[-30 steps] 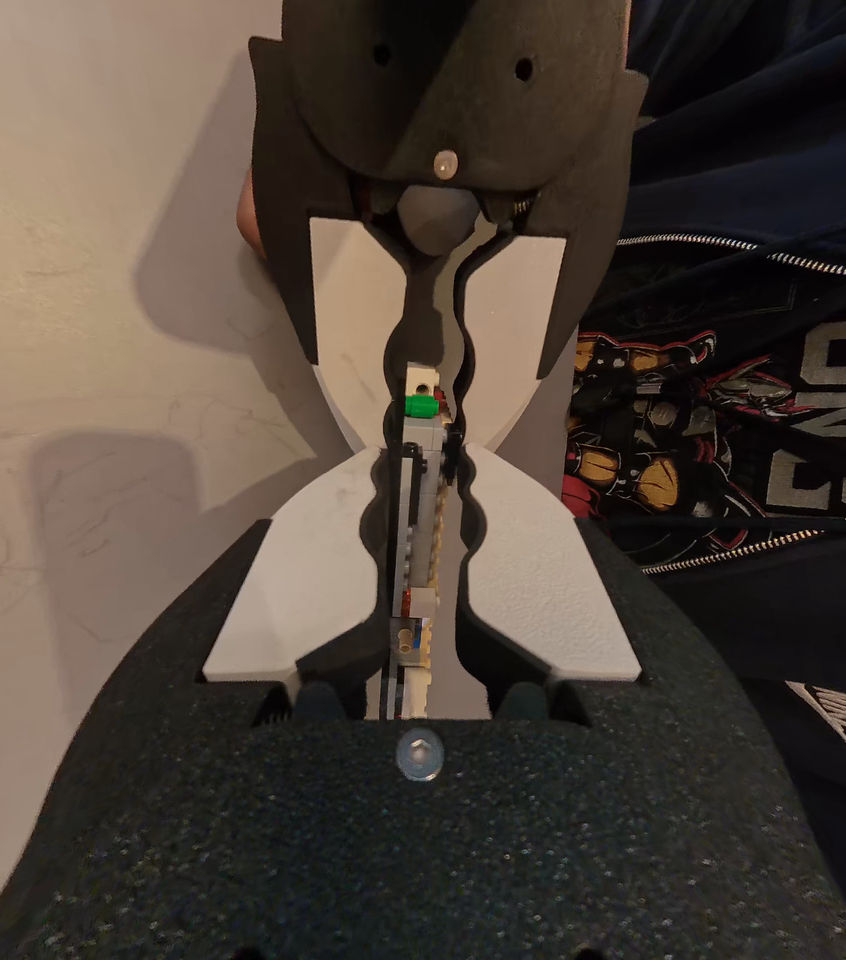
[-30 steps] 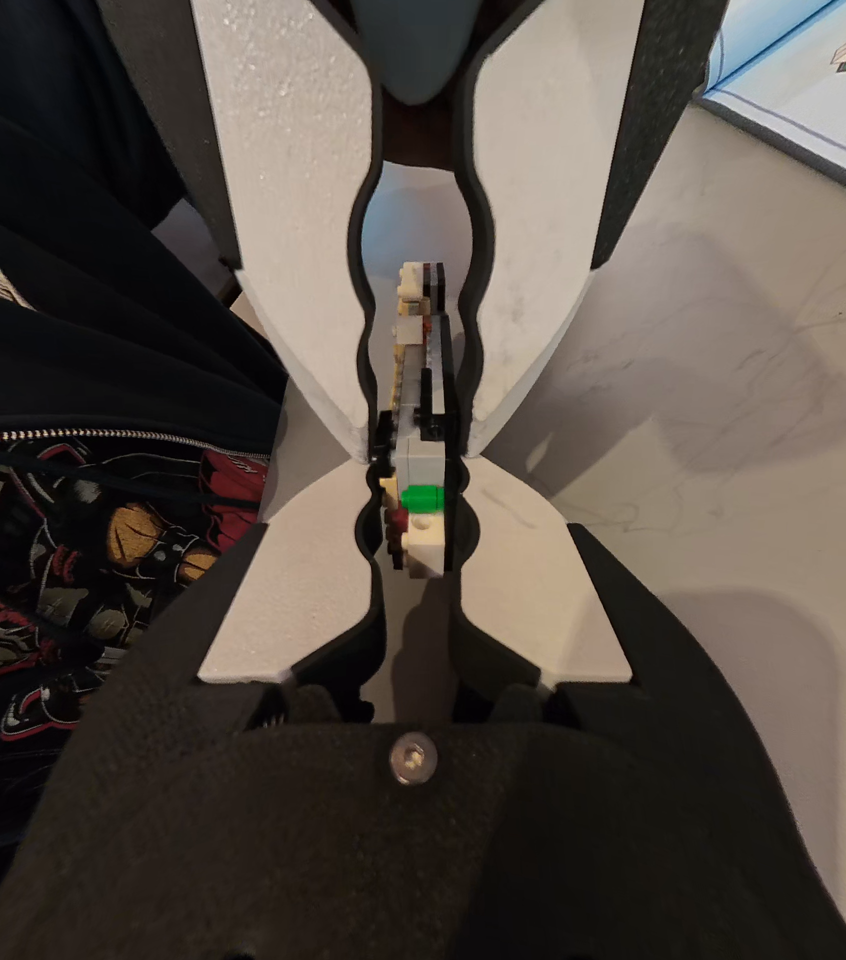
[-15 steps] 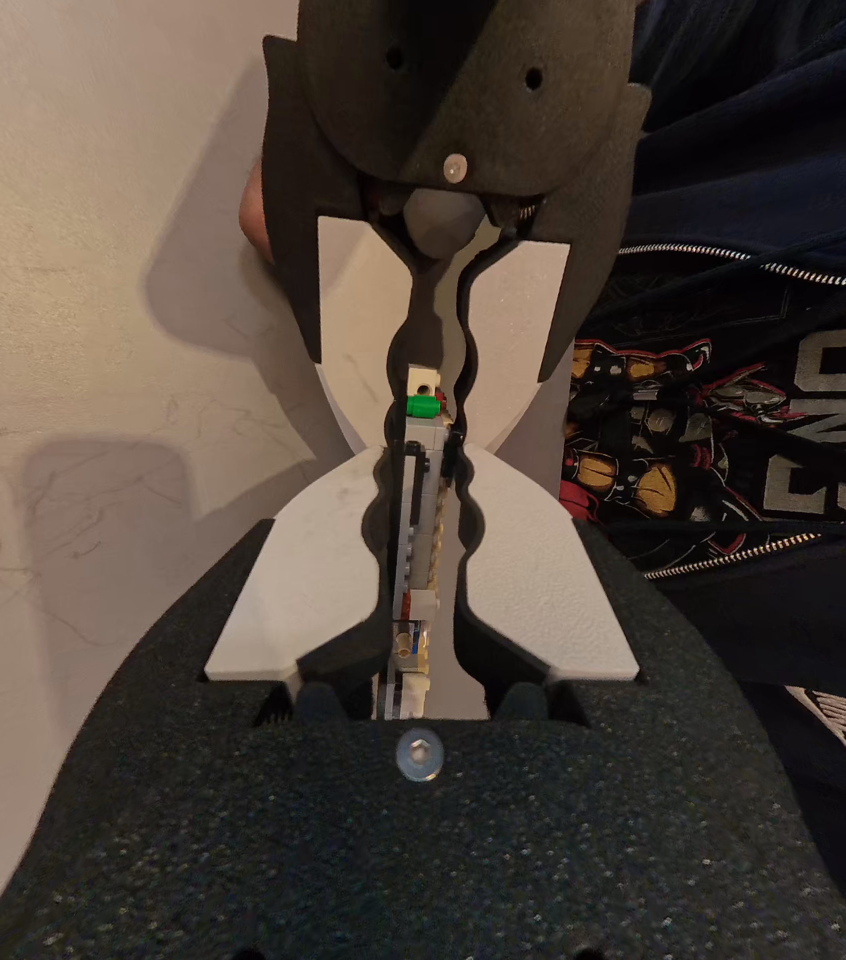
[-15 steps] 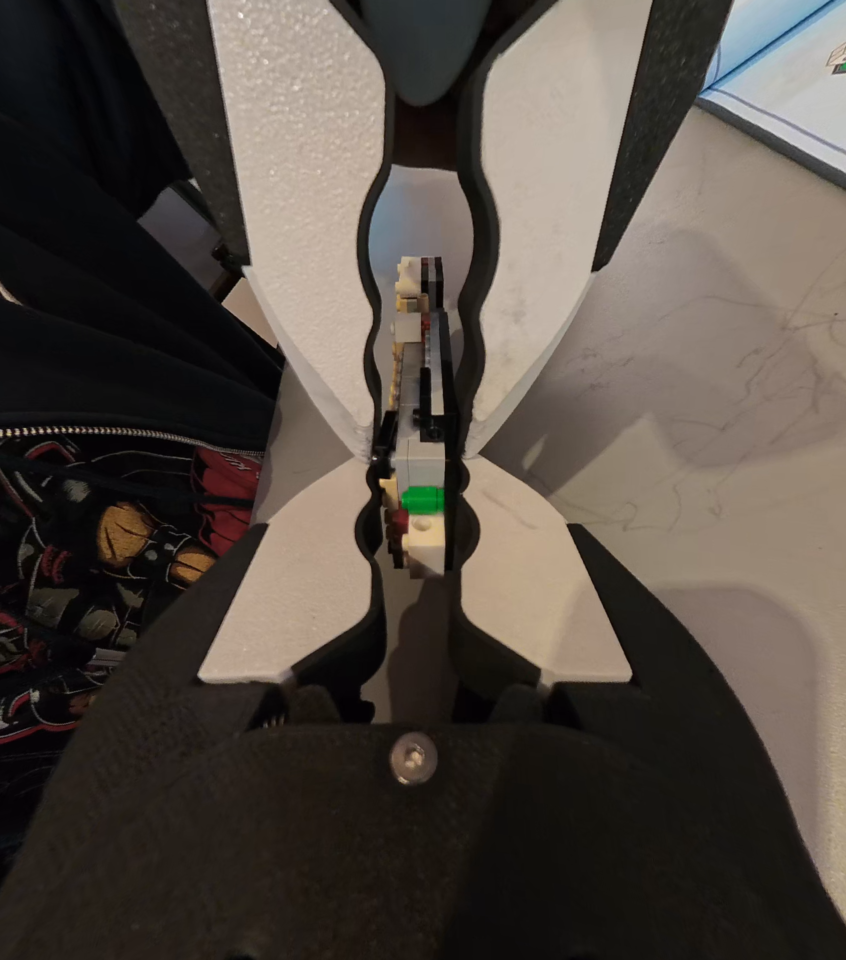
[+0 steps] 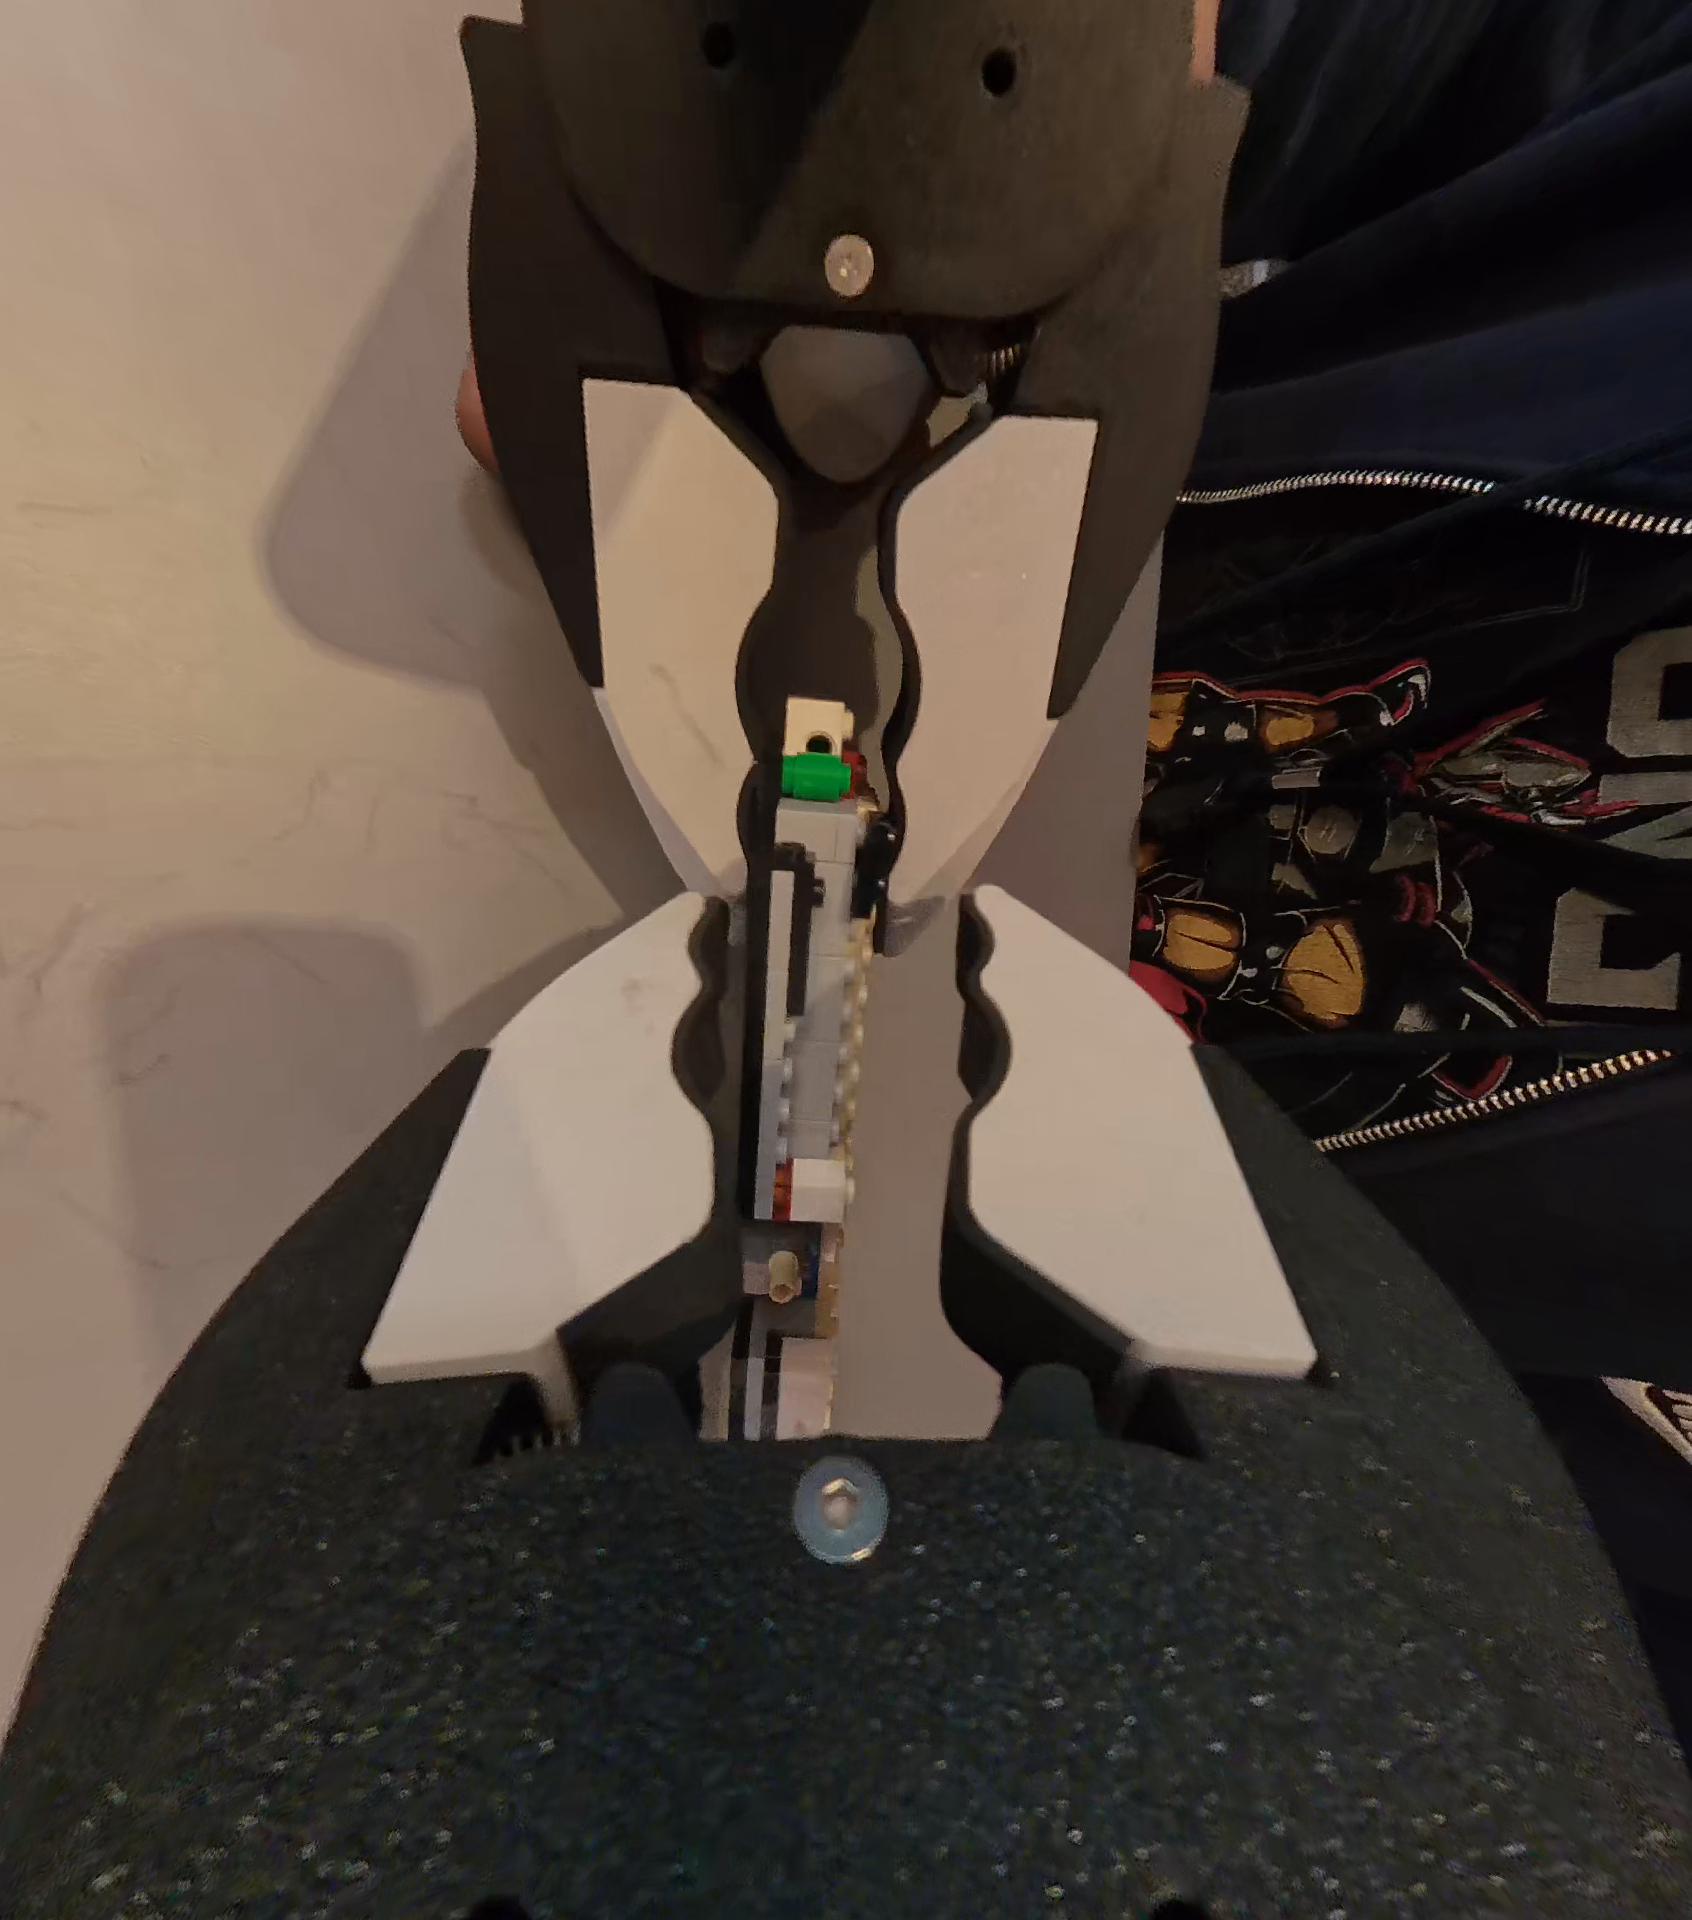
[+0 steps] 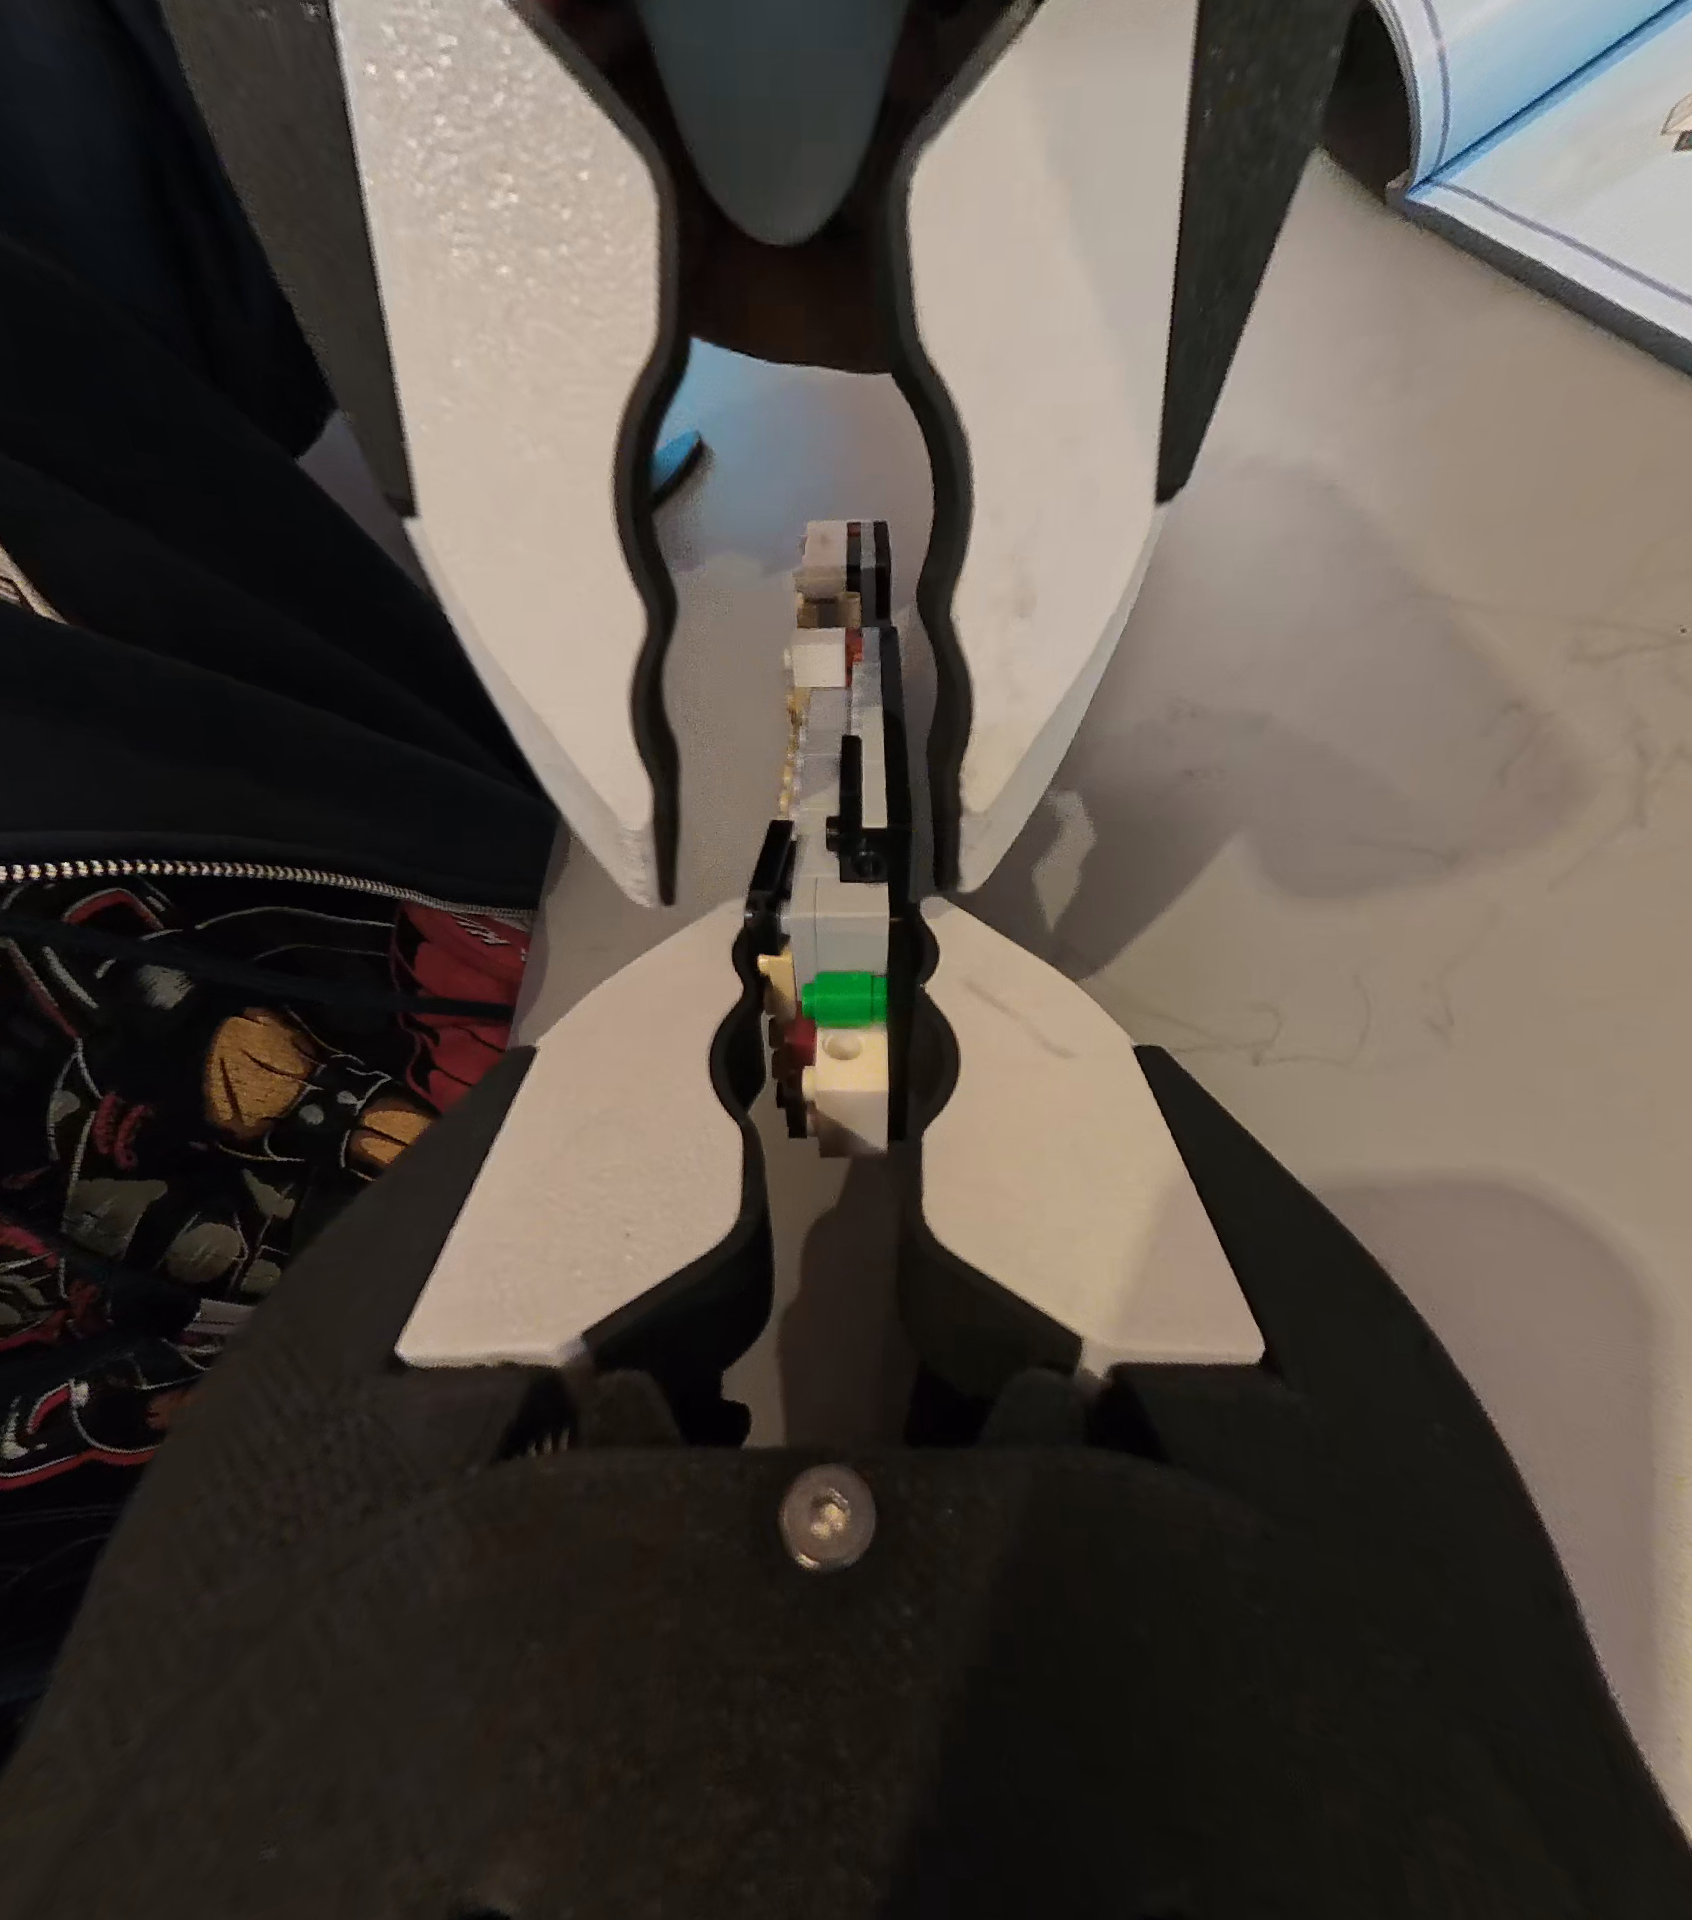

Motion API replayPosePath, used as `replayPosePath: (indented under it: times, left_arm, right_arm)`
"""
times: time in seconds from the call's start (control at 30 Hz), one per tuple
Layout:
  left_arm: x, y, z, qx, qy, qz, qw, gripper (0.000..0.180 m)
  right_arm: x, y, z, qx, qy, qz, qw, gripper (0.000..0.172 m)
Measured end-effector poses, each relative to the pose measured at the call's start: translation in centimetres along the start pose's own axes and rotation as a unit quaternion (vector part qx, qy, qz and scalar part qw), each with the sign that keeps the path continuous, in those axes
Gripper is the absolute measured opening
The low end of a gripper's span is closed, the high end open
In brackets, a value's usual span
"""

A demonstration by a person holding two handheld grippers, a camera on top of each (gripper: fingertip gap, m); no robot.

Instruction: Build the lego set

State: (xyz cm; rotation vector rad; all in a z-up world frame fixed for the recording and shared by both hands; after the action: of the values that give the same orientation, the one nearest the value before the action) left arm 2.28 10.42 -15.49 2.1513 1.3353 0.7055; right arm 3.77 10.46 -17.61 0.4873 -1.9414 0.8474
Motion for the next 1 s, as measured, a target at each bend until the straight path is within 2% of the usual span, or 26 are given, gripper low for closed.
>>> replayPosePath:
  times: [0.23, 0.37, 0.67, 1.0]
  left_arm:
    - [-1.8, -1.4, -0.1, 0.015, 0.024, -0.009, 1.000, 0.048]
    - [-2.2, -1.1, 0.5, 0.010, 0.032, 0.005, 0.999, 0.042]
    - [-2.3, -0.3, 1.1, 0.057, 0.051, 0.053, 0.996, 0.023]
    - [-2.2, -0.4, 0.5, 0.118, 0.082, 0.077, 0.987, 0.022]
  right_arm:
    - [0.2, -0.1, 0.0, -0.001, 0.005, -0.014, 1.000, 0.023]
    - [0.5, -0.2, -0.1, -0.005, 0.013, -0.031, 0.999, 0.023]
    - [1.2, -0.6, -0.3, -0.018, 0.024, -0.092, 0.995, 0.023]
    - [1.9, -0.4, -1.2, -0.055, 0.045, -0.140, 0.988, 0.029]
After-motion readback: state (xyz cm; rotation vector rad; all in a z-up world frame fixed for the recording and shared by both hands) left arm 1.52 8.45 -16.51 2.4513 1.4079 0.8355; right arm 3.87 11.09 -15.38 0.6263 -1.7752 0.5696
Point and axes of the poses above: each gripper's, where its closed fingertips meet, z out along the fingers, x out of its top, y = z × x across the jaws, the point moved 2 cm from there along -z, back along the fingers, and after that the axes turned 15 degrees about -z, right-handed, at the moved point
